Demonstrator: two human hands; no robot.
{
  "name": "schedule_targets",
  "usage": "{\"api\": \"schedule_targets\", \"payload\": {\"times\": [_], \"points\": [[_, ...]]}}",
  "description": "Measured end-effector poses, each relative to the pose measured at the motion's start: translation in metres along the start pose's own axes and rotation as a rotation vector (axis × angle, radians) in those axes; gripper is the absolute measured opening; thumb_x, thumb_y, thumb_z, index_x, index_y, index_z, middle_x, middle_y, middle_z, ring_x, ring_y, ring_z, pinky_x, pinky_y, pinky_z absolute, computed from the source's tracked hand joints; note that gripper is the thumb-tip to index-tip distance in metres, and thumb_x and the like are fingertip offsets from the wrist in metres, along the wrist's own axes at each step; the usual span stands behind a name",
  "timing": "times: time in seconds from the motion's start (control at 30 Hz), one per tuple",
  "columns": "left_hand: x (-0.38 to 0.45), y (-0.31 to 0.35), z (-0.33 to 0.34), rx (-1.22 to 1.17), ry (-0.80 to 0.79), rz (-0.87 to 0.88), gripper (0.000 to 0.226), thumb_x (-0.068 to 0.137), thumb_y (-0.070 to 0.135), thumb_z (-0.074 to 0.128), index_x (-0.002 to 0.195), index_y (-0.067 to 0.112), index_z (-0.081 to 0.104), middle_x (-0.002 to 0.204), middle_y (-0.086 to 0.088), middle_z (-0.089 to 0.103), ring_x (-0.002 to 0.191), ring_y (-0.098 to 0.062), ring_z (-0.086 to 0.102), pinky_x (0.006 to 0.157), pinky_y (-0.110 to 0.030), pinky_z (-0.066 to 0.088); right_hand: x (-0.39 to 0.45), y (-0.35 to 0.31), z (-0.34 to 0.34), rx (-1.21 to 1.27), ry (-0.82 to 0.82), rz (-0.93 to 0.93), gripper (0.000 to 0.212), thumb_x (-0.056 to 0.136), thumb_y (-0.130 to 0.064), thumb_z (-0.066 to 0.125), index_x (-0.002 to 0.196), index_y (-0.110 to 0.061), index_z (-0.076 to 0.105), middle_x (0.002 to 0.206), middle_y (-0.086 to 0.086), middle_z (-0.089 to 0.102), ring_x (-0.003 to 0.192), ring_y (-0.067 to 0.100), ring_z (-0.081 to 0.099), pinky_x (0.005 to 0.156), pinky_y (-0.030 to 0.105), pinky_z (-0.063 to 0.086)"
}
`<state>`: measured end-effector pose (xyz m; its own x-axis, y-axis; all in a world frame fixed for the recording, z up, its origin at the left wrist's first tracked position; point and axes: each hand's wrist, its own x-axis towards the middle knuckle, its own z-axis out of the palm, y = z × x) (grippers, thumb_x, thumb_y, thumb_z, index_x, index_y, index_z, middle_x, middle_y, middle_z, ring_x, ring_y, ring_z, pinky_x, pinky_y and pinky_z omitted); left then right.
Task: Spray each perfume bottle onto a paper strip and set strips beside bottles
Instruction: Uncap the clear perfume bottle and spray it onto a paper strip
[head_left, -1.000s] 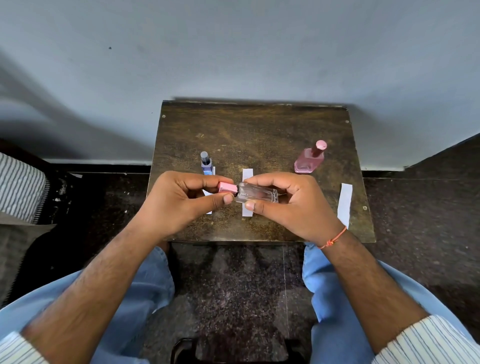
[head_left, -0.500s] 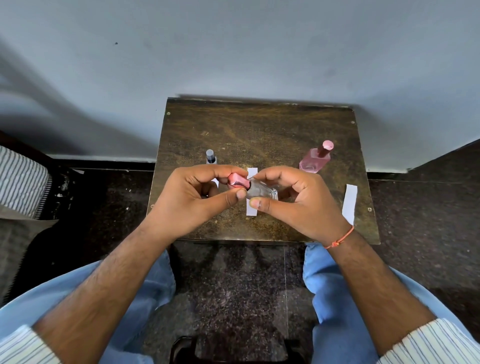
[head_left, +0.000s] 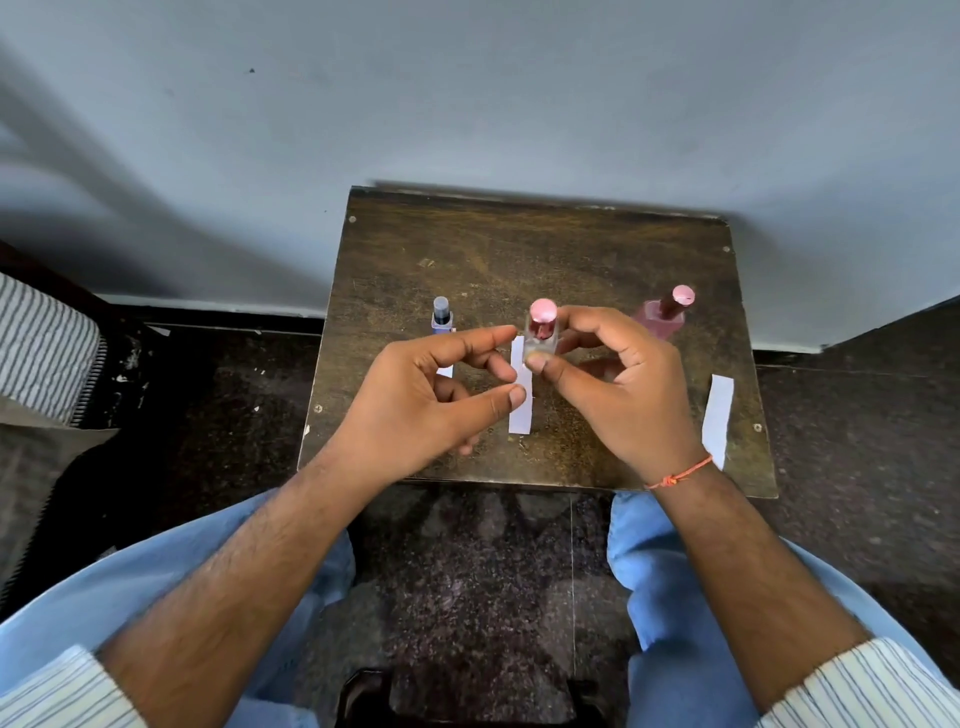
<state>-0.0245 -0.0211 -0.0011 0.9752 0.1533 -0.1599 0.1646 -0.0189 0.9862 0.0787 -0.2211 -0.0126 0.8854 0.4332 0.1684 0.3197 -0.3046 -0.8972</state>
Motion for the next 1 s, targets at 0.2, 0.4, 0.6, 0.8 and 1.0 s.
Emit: {"api": "schedule_targets", "payload": {"times": [0.2, 0.4, 0.6, 0.8, 1.0], "points": [[-0.003, -0.014, 0.002, 0.46, -0.044, 0.121, 0.045, 0.088, 0.021, 0.088, 0.132, 0.026, 0.075, 0.109, 0.013, 0.076, 0.055, 0.001, 0.059, 0.062, -0.01, 0.048, 0.006, 0.003, 0.006, 0.064, 0.054, 0.117, 0.034, 0.089, -0.013, 0.089, 0.122, -0.016, 0.08, 0.106, 0.003, 0.081, 0.094, 0.002, 0.074, 0.081, 0.011, 0.056], [-0.004, -0.021, 0.006, 0.83, -0.181, 0.192, 0.047, 0.095, 0.029, 0.077, 0.141, 0.03, 0.069, 0.152, 0.015, 0.056, 0.078, 0.009, 0.051, 0.094, -0.024, 0.057, 0.01, 0.005, 0.01, 0.04, 0.079, 0.156, 0.036, 0.088, -0.018, 0.09, 0.122, -0.025, 0.079, 0.105, -0.008, 0.08, 0.092, -0.006, 0.072, 0.084, 0.011, 0.055], [-0.002, -0.025, 0.007, 0.882, -0.188, 0.175, 0.041, 0.099, 0.031, 0.069, 0.14, 0.032, 0.068, 0.16, 0.017, 0.047, 0.122, -0.012, 0.068, 0.102, -0.036, 0.058, 0.011, 0.009, 0.013, 0.015, 0.063, 0.165, 0.036, 0.089, -0.018, 0.089, 0.123, -0.025, 0.079, 0.11, -0.008, 0.081, 0.096, 0.004, 0.076, 0.088, 0.018, 0.059], [-0.002, -0.029, 0.011, 0.907, -0.177, 0.158, 0.036, 0.101, 0.033, 0.067, 0.136, 0.033, 0.071, 0.16, 0.019, 0.044, 0.117, -0.013, 0.071, 0.097, -0.039, 0.061, 0.011, 0.014, 0.015, 0.0, 0.035, 0.156, 0.037, 0.09, -0.017, 0.088, 0.126, -0.02, 0.079, 0.109, -0.006, 0.082, 0.097, 0.005, 0.076, 0.088, 0.015, 0.057], [-0.001, -0.029, 0.013, 0.924, -0.166, 0.16, 0.035, 0.101, 0.033, 0.066, 0.136, 0.032, 0.072, 0.16, 0.018, 0.044, 0.119, -0.013, 0.07, 0.099, -0.038, 0.06, 0.01, 0.014, 0.016, 0.027, 0.023, 0.162, 0.037, 0.091, -0.013, 0.087, 0.127, -0.02, 0.079, 0.113, -0.006, 0.082, 0.1, 0.01, 0.077, 0.089, 0.015, 0.057]]}}
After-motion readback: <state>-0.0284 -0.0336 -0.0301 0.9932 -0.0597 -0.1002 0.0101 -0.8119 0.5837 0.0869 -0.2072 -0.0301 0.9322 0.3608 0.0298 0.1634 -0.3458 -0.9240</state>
